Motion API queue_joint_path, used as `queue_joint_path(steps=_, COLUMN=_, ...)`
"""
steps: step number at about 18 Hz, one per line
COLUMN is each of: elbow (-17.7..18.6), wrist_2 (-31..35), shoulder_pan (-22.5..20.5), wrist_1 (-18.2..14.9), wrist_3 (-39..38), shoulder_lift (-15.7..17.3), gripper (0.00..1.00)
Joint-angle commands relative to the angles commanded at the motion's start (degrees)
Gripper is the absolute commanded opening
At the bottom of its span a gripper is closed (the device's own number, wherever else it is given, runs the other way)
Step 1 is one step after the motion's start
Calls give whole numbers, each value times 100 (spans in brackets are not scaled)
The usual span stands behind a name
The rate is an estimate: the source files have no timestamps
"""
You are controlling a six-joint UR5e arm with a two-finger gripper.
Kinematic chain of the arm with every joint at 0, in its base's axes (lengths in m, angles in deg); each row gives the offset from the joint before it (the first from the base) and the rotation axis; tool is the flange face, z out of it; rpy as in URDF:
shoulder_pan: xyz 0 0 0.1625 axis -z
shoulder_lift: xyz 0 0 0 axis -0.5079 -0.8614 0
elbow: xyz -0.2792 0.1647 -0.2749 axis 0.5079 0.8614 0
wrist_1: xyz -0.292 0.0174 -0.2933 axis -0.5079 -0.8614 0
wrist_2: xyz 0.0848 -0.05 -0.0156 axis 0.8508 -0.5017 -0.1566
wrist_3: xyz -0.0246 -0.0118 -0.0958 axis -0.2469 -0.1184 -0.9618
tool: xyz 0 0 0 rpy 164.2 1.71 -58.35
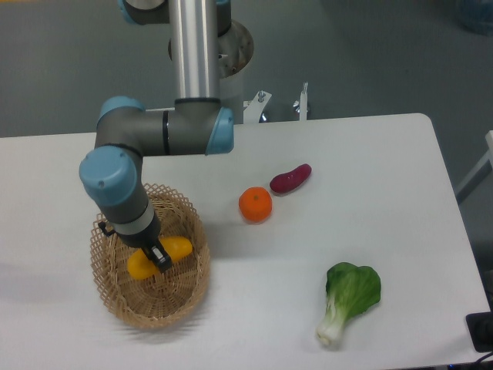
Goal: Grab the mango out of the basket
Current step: 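Lift the held mango out of the basket and carry it beside the bok choy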
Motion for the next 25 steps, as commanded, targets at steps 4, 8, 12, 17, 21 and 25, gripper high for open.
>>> queue_joint_path(steps=4, elbow=-306, wrist_2=-229, shoulder_pan=-483, wrist_1=-333, wrist_3=9, shoulder_lift=229, gripper=46)
queue_joint_path(steps=8, elbow=-667, wrist_2=-273, shoulder_pan=-1046, wrist_1=-843, wrist_3=88, shoulder_lift=265, gripper=46)
queue_joint_path(steps=12, elbow=-870, wrist_2=-405, shoulder_pan=-1625, wrist_1=-862, wrist_3=429, shoulder_lift=273, gripper=46)
queue_joint_path(steps=17, elbow=-870, wrist_2=-624, shoulder_pan=-2522, wrist_1=-870, wrist_3=1334, shoulder_lift=370, gripper=46)
queue_joint_path(steps=21, elbow=-861, wrist_2=-748, shoulder_pan=-2980, wrist_1=-1090, wrist_3=1898, shoulder_lift=396, gripper=46)
queue_joint_path(steps=25, elbow=-835, wrist_2=-748, shoulder_pan=-3129, wrist_1=-1090, wrist_3=2004, shoulder_lift=475, gripper=46)
